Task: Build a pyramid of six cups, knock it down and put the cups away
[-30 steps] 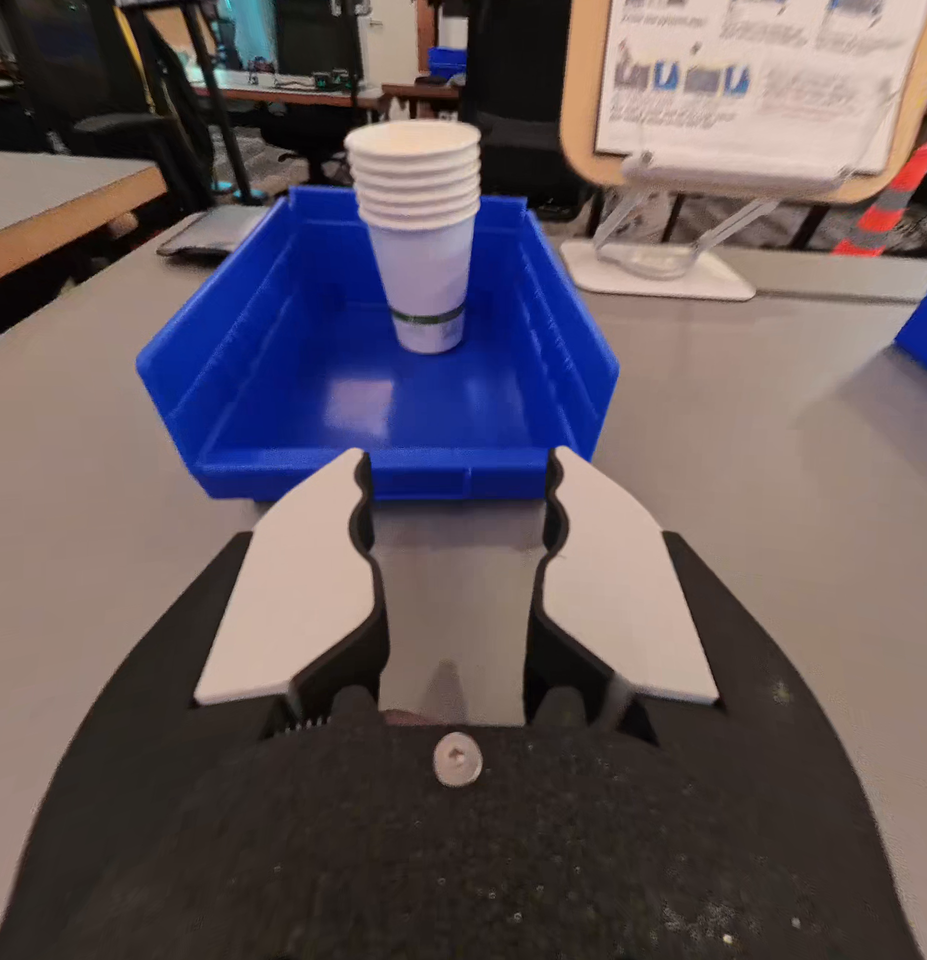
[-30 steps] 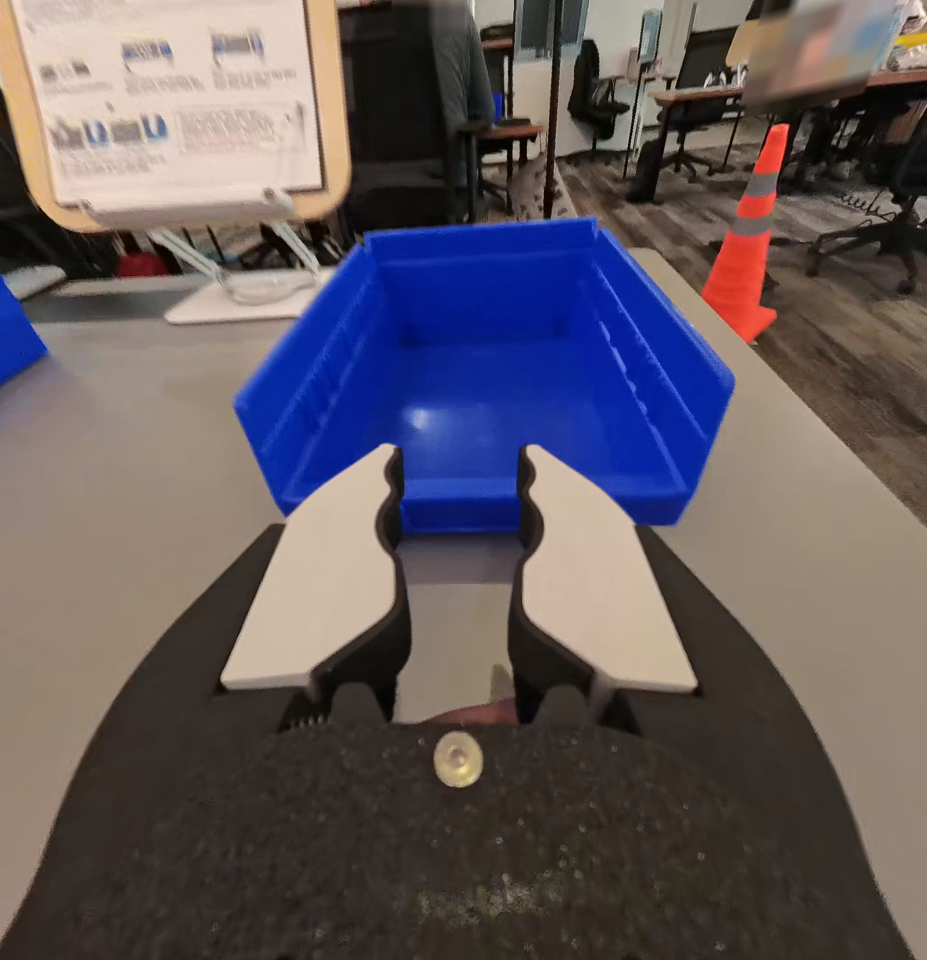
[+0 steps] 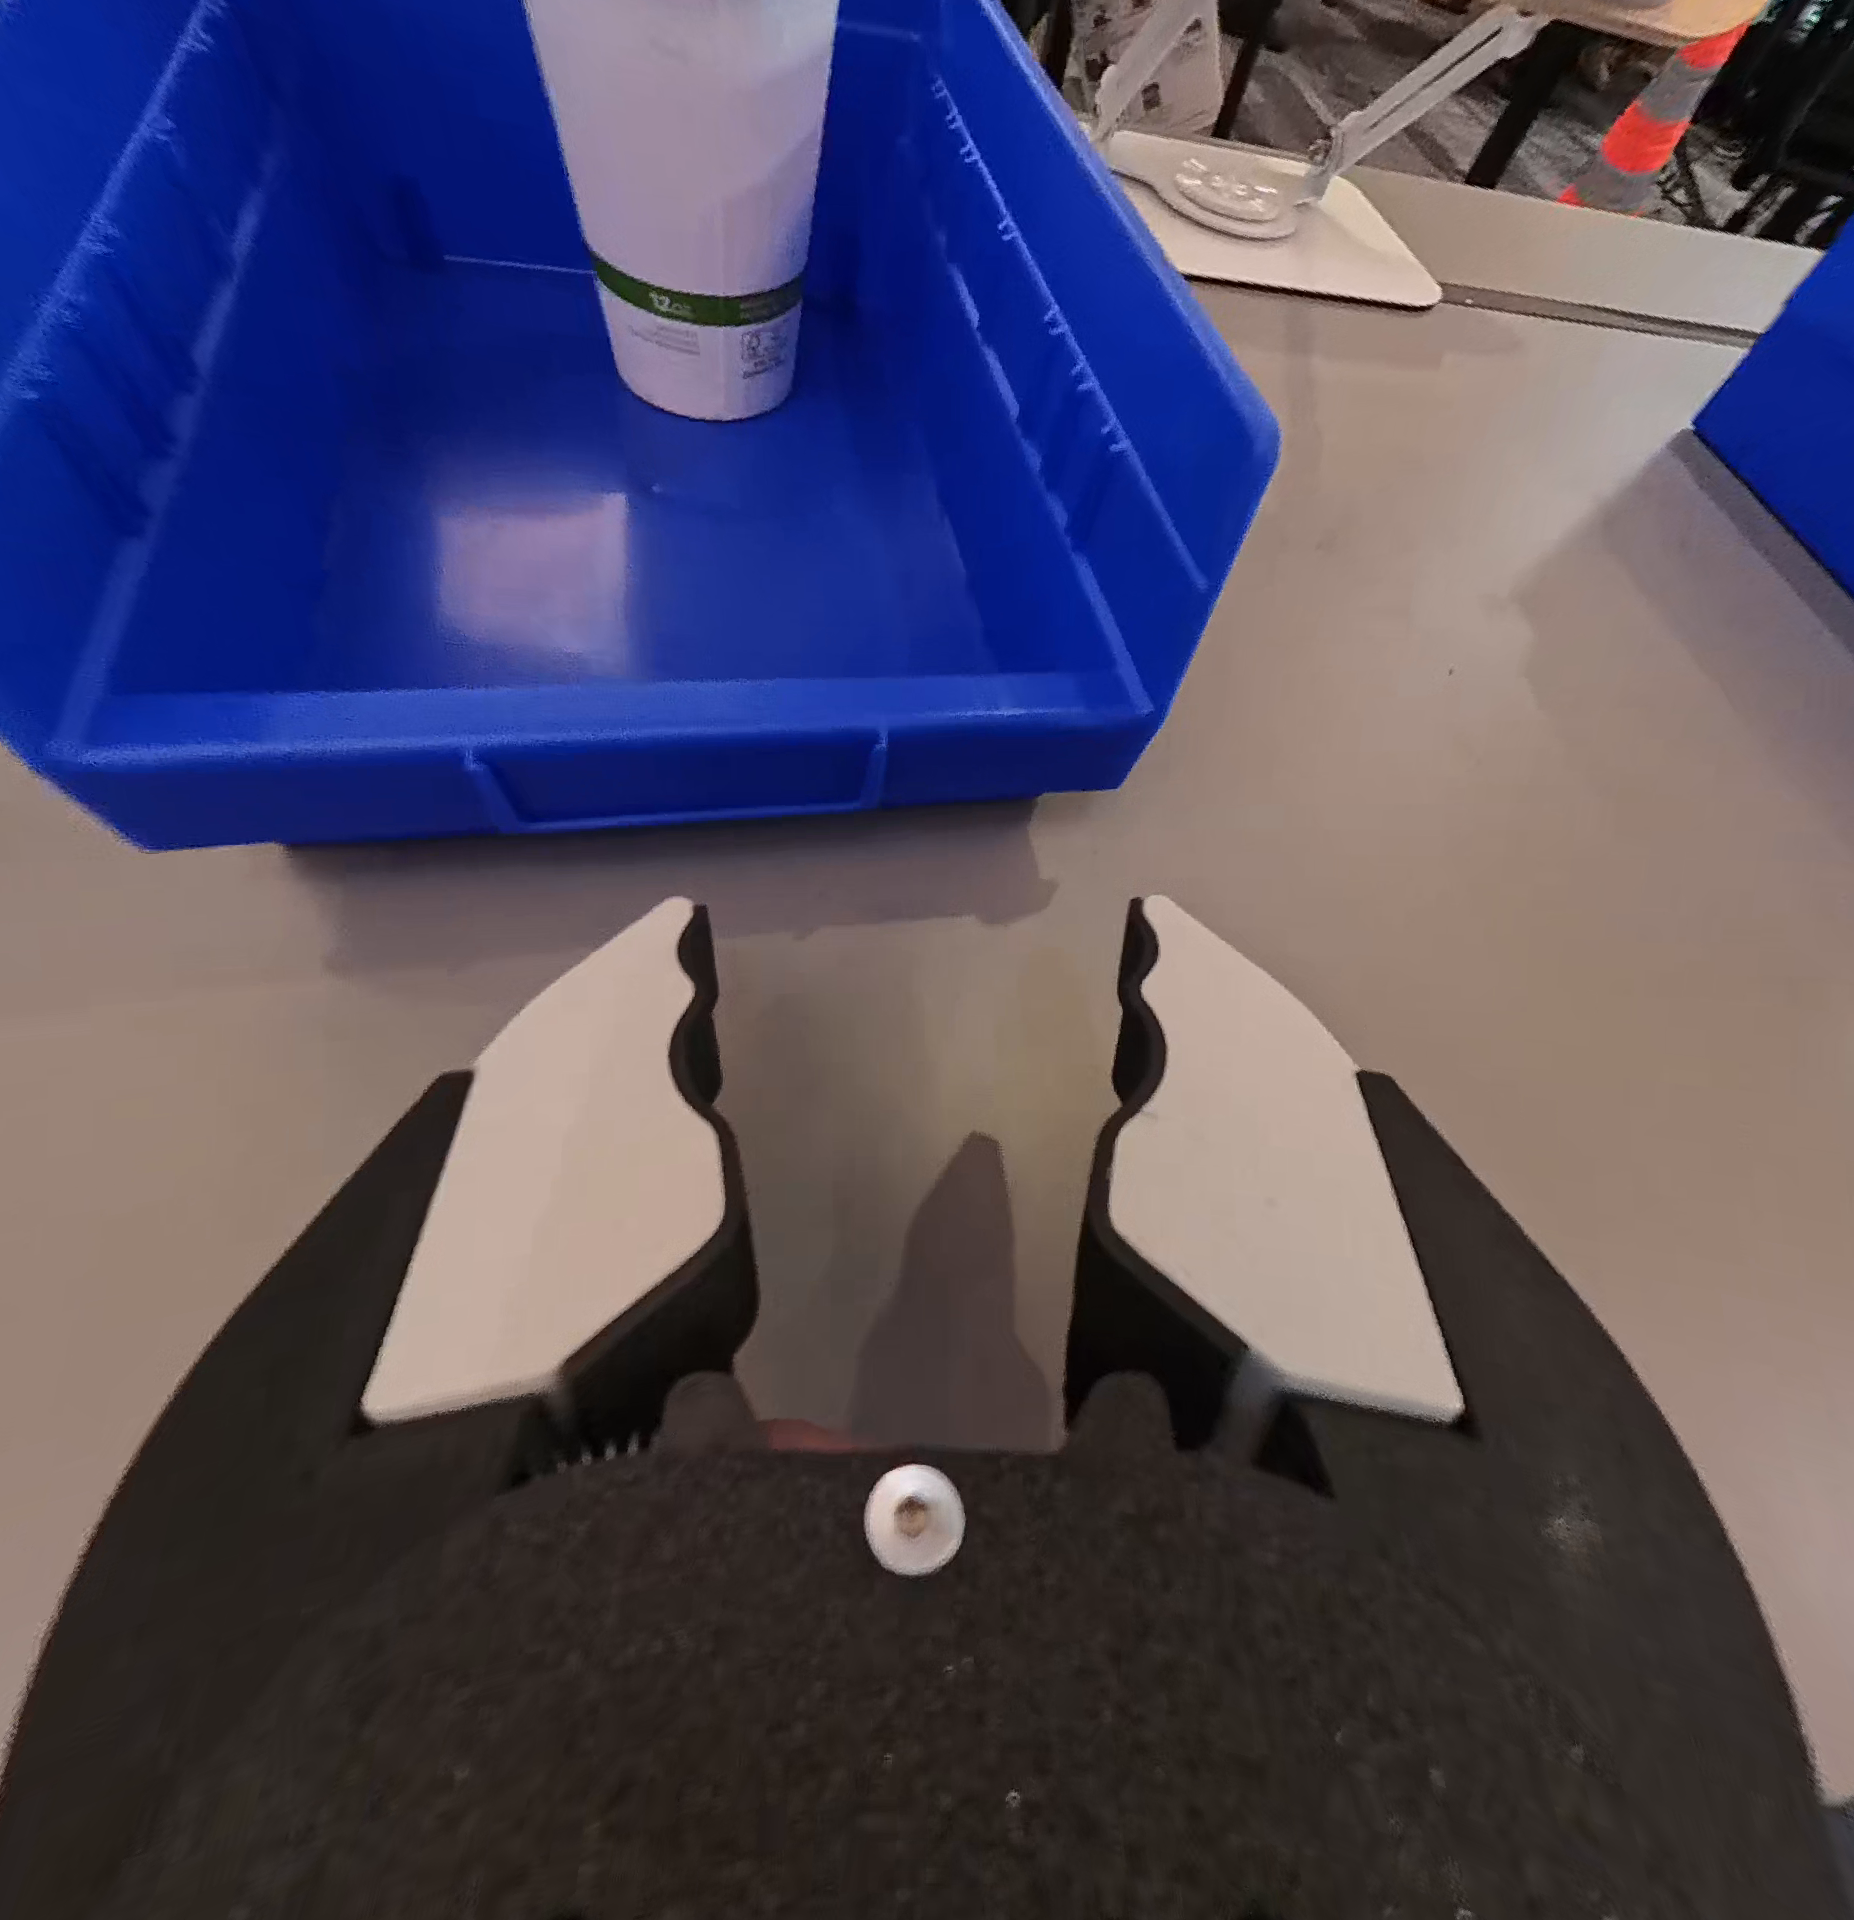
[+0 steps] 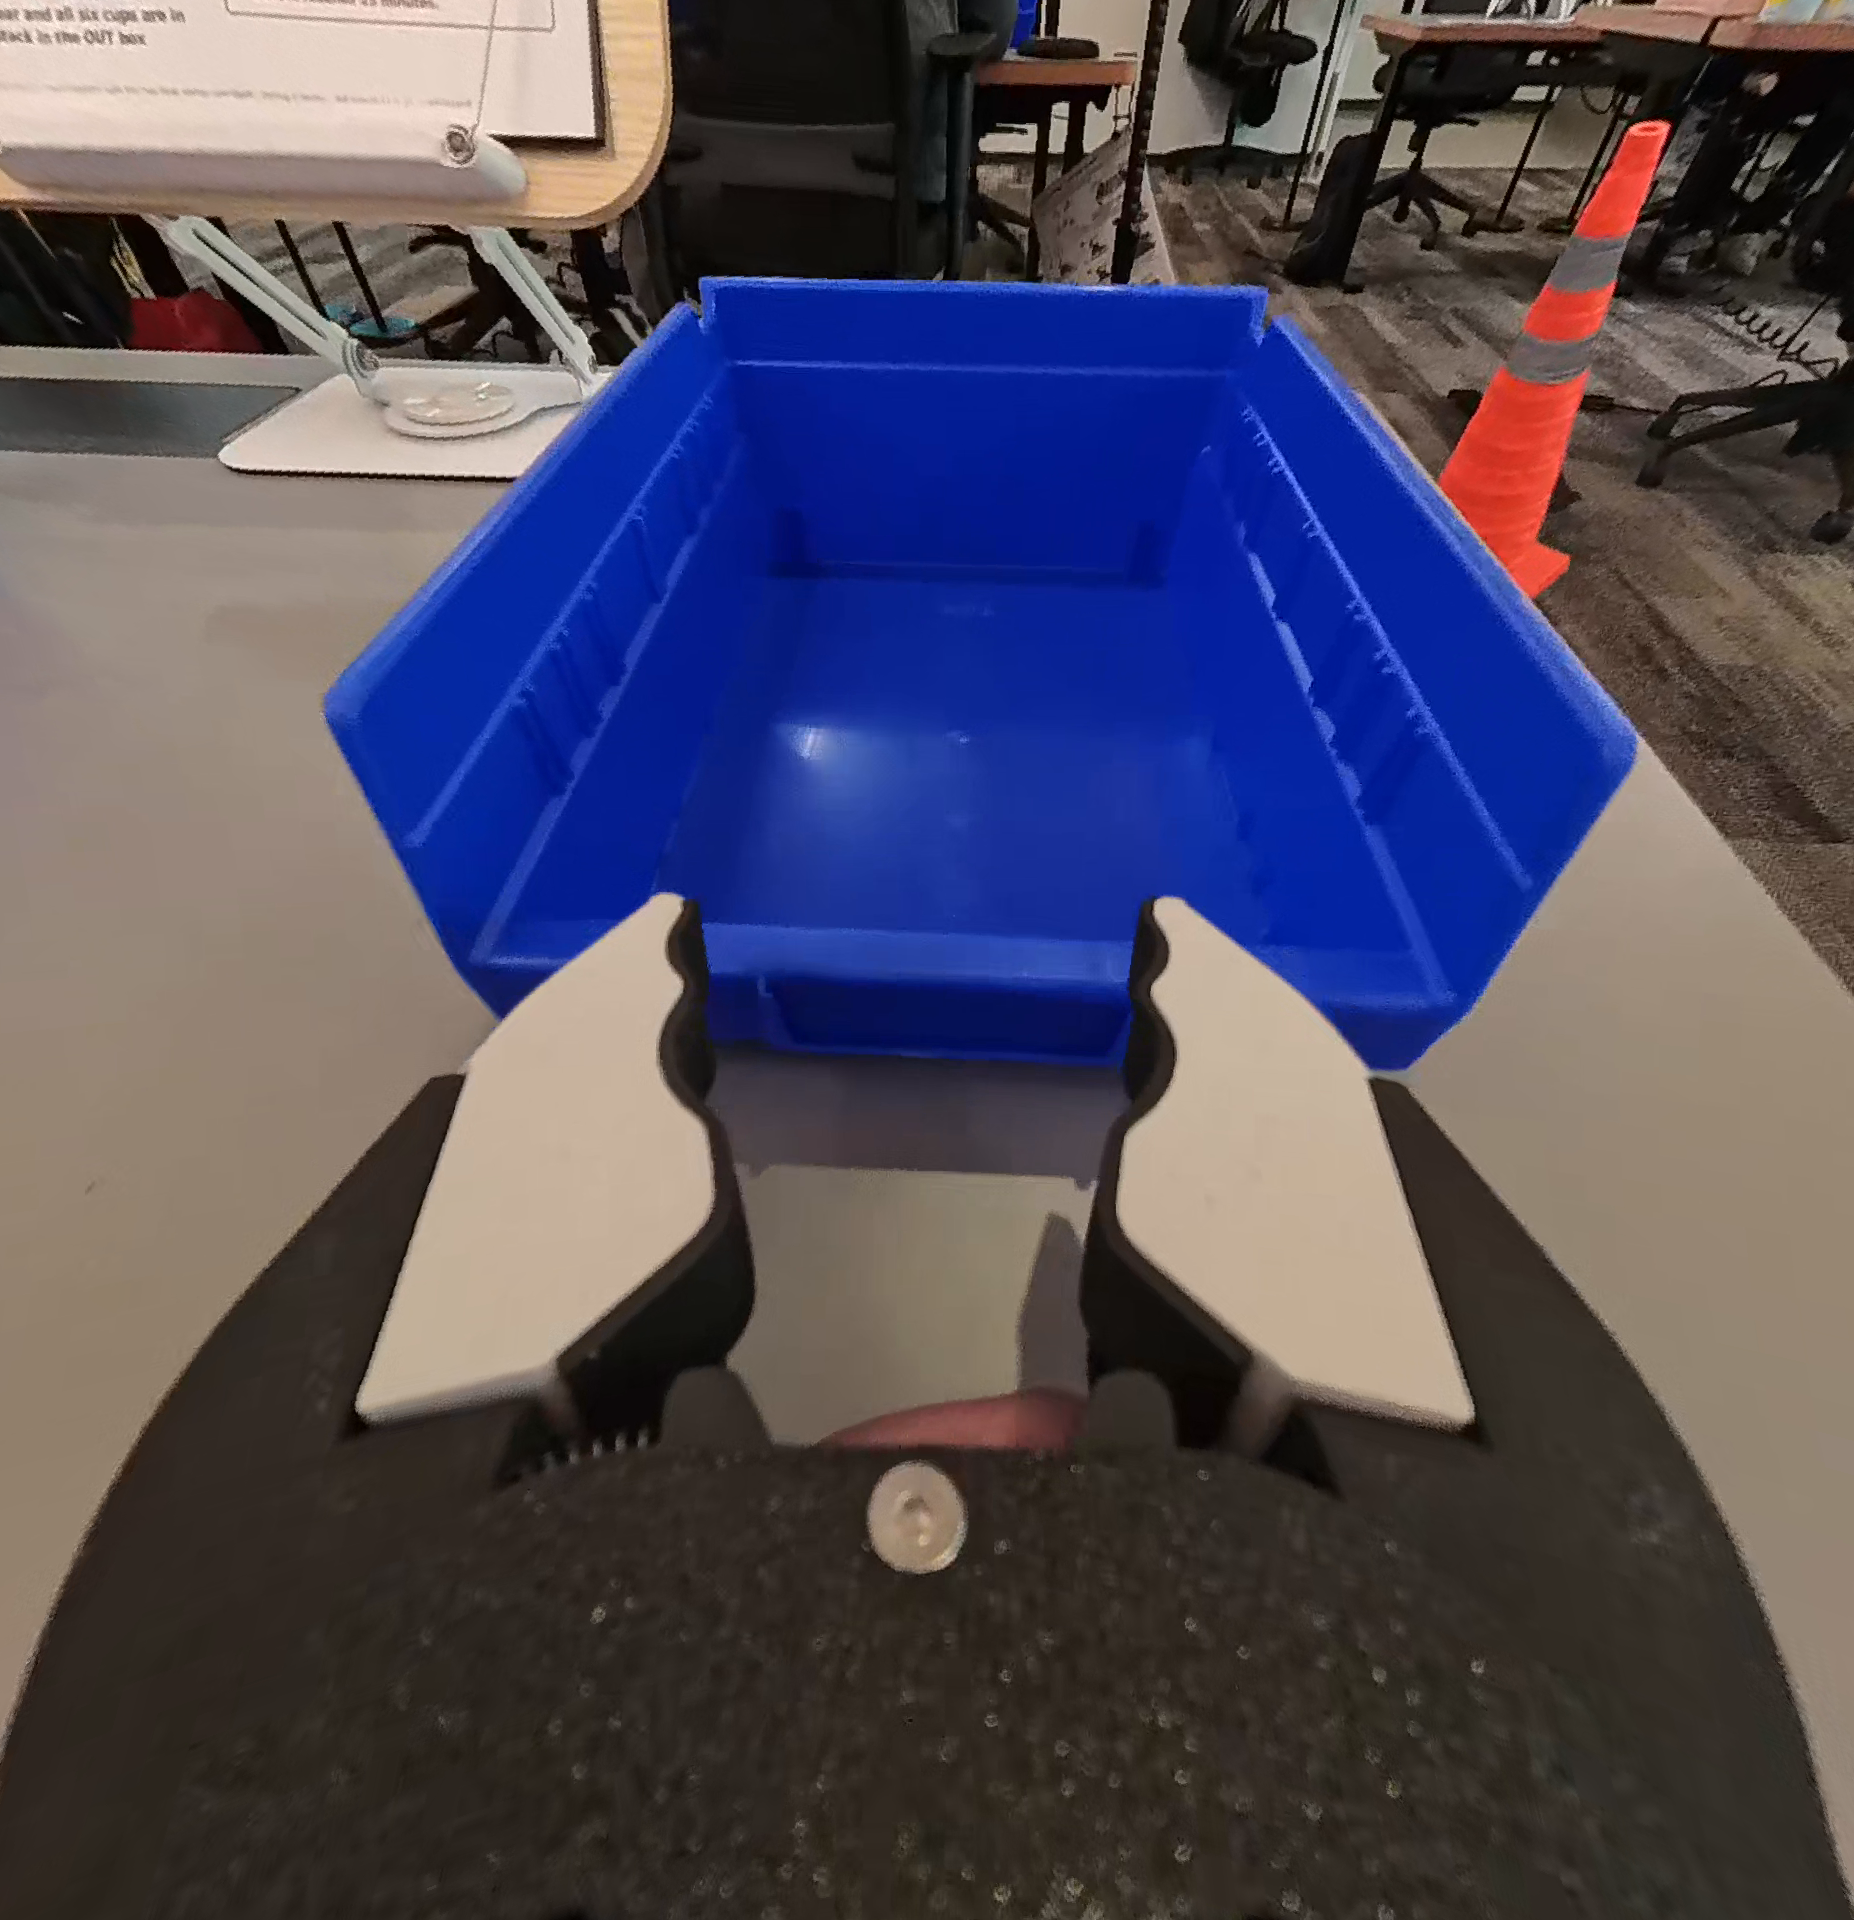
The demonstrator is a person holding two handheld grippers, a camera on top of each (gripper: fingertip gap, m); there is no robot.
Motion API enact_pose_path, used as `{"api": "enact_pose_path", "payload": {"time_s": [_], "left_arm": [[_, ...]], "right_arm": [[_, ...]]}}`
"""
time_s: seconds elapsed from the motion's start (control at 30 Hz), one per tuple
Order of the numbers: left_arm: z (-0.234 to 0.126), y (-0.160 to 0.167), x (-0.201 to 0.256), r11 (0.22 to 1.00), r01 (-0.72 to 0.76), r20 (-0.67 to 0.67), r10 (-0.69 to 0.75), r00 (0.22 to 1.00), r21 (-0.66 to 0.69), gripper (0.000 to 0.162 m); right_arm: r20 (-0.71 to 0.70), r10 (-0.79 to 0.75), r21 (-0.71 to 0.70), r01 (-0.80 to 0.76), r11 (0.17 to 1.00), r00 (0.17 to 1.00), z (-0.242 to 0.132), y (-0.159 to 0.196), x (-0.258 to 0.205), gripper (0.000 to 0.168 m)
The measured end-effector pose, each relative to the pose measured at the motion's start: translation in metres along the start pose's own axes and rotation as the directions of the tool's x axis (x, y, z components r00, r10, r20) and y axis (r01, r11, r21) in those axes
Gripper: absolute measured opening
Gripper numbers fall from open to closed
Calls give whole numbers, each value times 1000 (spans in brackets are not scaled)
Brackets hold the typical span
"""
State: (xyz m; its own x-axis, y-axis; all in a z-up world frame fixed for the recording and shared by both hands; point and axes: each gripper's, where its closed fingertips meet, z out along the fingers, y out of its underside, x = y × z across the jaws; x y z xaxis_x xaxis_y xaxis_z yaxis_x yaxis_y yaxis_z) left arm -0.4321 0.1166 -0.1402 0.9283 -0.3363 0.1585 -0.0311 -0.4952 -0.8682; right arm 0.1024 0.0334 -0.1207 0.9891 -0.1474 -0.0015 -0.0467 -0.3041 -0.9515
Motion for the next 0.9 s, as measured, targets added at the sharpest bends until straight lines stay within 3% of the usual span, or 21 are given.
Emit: {"api": "enact_pose_path", "payload": {"time_s": [0.07,0.13,0.2,0.27,0.33,0.4,0.47,0.57,0.63,0.73,0.9], "left_arm": [[5,-9,11,1000,-30,-70,30,997,9,69],[1,-26,41,998,-70,-289,69,955,6,54],[-16,-48,69,982,-189,-514,163,842,2,41],[-36,-74,85,938,-347,-654,274,706,18,44],[-30,-104,75,864,-503,-647,382,660,-2,42],[-3,-138,50,779,-622,-571,477,669,-77,42],[29,-171,22,711,-684,-493,540,682,-166,43],[70,-202,-9,618,-731,-442,592,674,-289,42],[93,-207,-24,556,-753,-434,615,658,-352,41],[115,-204,-36,482,-776,-463,624,630,-407,33],[128,-195,-33,464,-786,-526,584,618,-408,23]], "right_arm": [[16,28,6,-29,1000,999,-6,2,-2,76],[37,44,28,-45,999,998,-14,-1,-5,74],[66,22,51,-25,998,998,-19,-6,-12,71],[160,-28,45,21,999,987,-23,-6,-32,71],[221,-69,4,70,998,973,-25,-3,-51,74],[294,-50,-37,64,997,954,-28,-3,-73,77],[414,-8,-129,67,989,910,-36,3,-102,82],[530,-31,-283,211,936,847,-47,22,-127,83],[535,-92,-279,279,919,840,-49,22,-128,81],[504,-96,-185,216,959,858,-43,5,-126,69],[550,15,-244,144,959,835,-38,15,-132,71]]}}
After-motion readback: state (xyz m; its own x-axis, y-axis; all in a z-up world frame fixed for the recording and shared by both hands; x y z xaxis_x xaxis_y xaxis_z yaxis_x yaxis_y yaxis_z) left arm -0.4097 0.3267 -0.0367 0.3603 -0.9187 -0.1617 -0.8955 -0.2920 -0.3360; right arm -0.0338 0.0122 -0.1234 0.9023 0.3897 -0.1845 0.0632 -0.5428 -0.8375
